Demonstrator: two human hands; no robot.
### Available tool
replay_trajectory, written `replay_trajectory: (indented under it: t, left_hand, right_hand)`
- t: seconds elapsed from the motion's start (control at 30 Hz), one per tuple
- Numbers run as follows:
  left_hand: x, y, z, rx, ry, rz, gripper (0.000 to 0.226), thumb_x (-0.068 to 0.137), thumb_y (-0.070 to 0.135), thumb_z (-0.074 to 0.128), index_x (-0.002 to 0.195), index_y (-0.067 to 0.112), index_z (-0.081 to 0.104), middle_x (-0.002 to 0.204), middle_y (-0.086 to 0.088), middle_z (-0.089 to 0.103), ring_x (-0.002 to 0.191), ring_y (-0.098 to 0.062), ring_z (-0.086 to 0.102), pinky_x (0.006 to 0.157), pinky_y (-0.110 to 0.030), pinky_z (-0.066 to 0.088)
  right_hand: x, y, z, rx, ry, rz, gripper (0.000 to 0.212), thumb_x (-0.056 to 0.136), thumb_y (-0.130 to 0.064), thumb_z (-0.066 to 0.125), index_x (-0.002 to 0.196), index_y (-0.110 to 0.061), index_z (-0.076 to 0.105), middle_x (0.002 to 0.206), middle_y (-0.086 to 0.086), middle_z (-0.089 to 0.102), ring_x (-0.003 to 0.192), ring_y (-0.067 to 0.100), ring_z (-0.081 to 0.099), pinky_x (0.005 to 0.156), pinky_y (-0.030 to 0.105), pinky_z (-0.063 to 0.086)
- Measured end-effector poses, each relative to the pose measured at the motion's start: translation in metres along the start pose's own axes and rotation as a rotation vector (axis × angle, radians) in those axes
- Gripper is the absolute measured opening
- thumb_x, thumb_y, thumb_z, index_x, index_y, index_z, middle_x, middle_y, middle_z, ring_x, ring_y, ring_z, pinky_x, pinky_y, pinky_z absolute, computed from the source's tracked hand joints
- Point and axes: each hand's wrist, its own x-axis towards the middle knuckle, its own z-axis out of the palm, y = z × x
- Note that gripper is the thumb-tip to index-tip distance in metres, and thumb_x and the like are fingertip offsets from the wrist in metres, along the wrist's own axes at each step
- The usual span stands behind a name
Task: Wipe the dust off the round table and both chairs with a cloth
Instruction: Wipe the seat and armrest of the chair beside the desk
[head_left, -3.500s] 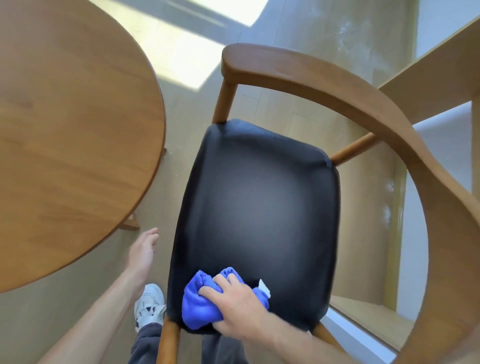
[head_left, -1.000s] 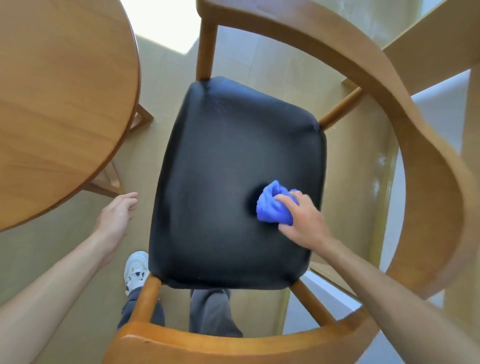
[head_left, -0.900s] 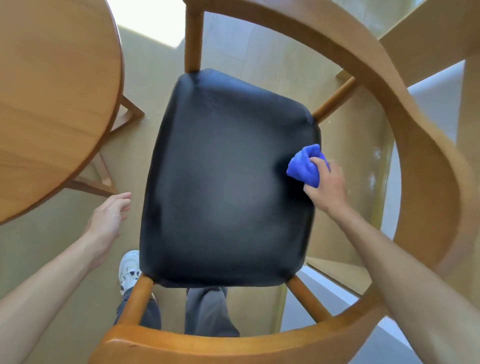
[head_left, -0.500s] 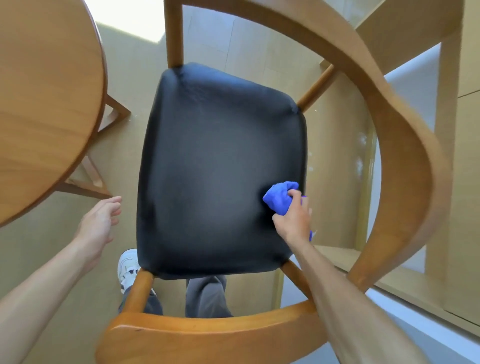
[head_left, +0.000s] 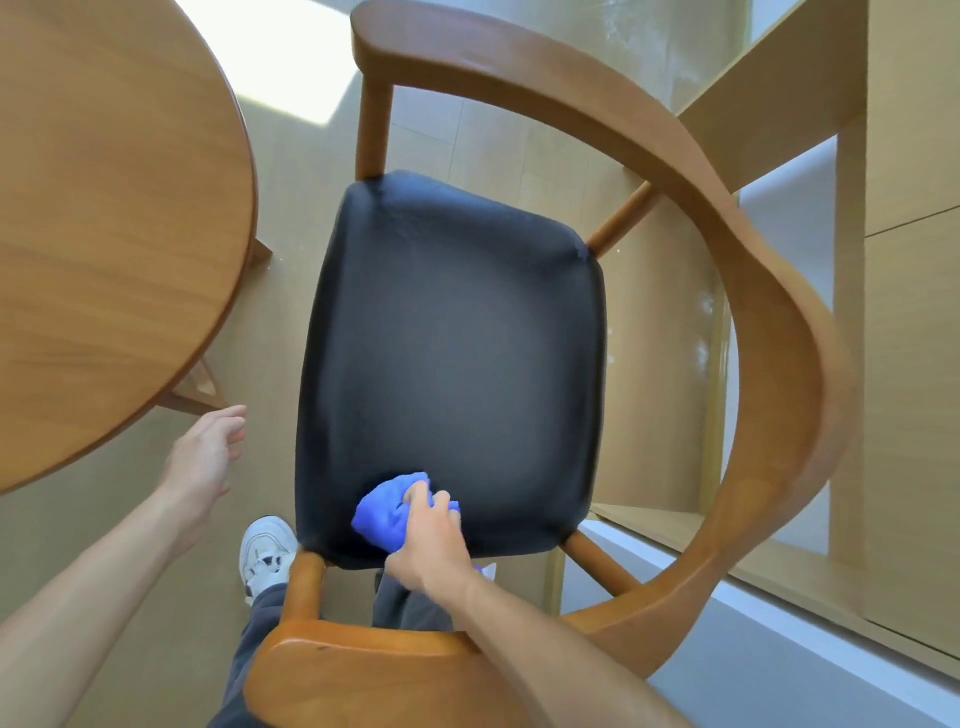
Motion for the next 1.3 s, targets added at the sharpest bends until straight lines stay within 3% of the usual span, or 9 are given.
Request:
replay_trajectory:
  t: [0.1,0.2,0.27,0.37,0.47,0.57,0.73,0.93,1.3]
  left_hand:
    - [-0.005,-0.001,0.003,-0.007,-0.009,-0.011,0.035,0.097,0.024,0.037,0.127,0.027,0.056,0.132,-0.004,0.053,0.123,-0.024,0.049,0.092,-0.042,0.034]
    - [-0.008,0.003,0.001,0.000,-0.004,0.006,0.033,0.097,0.024,0.038,0.124,0.029,0.057,0.127,-0.002,0.054,0.119,-0.022,0.051,0.092,-0.042,0.035]
    - [-0.009,0.006,-0.002,0.004,0.001,0.014,0.033,0.098,0.024,0.038,0.124,0.028,0.056,0.128,-0.002,0.055,0.119,-0.023,0.051,0.093,-0.043,0.035]
    - [-0.014,0.011,-0.005,0.026,0.001,0.024,0.032,0.099,0.025,0.036,0.125,0.028,0.055,0.130,-0.003,0.054,0.123,-0.024,0.049,0.094,-0.043,0.035]
    - [-0.022,0.018,-0.002,0.051,-0.030,0.040,0.030,0.099,0.026,0.035,0.122,0.029,0.055,0.129,-0.004,0.056,0.122,-0.024,0.049,0.095,-0.045,0.036]
    - [-0.029,0.031,0.002,0.081,-0.071,0.063,0.029,0.099,0.027,0.035,0.120,0.029,0.056,0.129,-0.004,0.057,0.118,-0.022,0.050,0.096,-0.045,0.036]
    - [-0.045,0.063,0.017,0.144,-0.182,0.129,0.024,0.097,0.023,0.044,0.113,0.028,0.060,0.123,-0.001,0.060,0.111,-0.017,0.052,0.096,-0.039,0.038]
    - [-0.086,0.113,0.046,0.155,-0.328,0.249,0.022,0.092,0.017,0.052,0.108,0.027,0.065,0.109,0.008,0.063,0.105,-0.010,0.056,0.075,-0.025,0.043]
    - [-0.191,0.215,0.019,0.152,-0.537,0.482,0.025,0.087,0.011,0.052,0.103,0.026,0.065,0.101,0.005,0.071,0.092,-0.008,0.065,0.070,-0.019,0.050]
  right_hand:
    - [-0.009,-0.022,0.016,0.050,-0.265,-0.102,0.062,0.077,-0.016,0.069,0.128,-0.018,0.033,0.125,0.008,0.038,0.116,0.029,0.043,0.087,0.038,0.044]
    - [-0.001,-0.023,0.002,0.266,-0.332,-0.100,0.068,0.073,-0.022,0.074,0.129,-0.026,0.036,0.119,0.001,0.046,0.098,0.021,0.048,0.072,0.030,0.041]
    - [0.003,-0.014,-0.015,0.431,-0.301,-0.103,0.062,0.068,-0.022,0.074,0.120,-0.030,0.041,0.111,-0.001,0.053,0.095,0.020,0.052,0.066,0.028,0.044]
    - [0.003,-0.007,-0.043,0.839,-0.170,-0.056,0.054,0.059,-0.016,0.074,0.106,-0.027,0.049,0.107,-0.001,0.065,0.099,0.020,0.063,0.080,0.035,0.056]
    - [0.003,-0.001,-0.073,1.143,-0.071,-0.044,0.057,0.054,-0.013,0.073,0.108,-0.023,0.054,0.106,0.002,0.070,0.099,0.022,0.068,0.088,0.041,0.056]
    - [-0.003,0.004,-0.099,1.296,-0.029,-0.100,0.057,0.057,-0.007,0.070,0.111,-0.018,0.056,0.100,0.003,0.072,0.091,0.021,0.069,0.083,0.038,0.057]
    - [-0.017,0.007,-0.128,1.440,-0.037,-0.237,0.060,0.058,-0.001,0.062,0.117,-0.010,0.057,0.101,0.011,0.067,0.090,0.025,0.065,0.083,0.040,0.053]
    - [-0.043,0.004,-0.150,1.589,-0.151,-0.457,0.059,0.066,0.000,0.057,0.123,-0.011,0.056,0.111,0.014,0.064,0.100,0.029,0.062,0.088,0.042,0.051]
    - [-0.150,-0.060,-0.233,1.567,-0.151,-0.751,0.059,0.076,-0.004,0.053,0.135,-0.006,0.047,0.126,0.023,0.056,0.112,0.037,0.055,0.099,0.051,0.044]
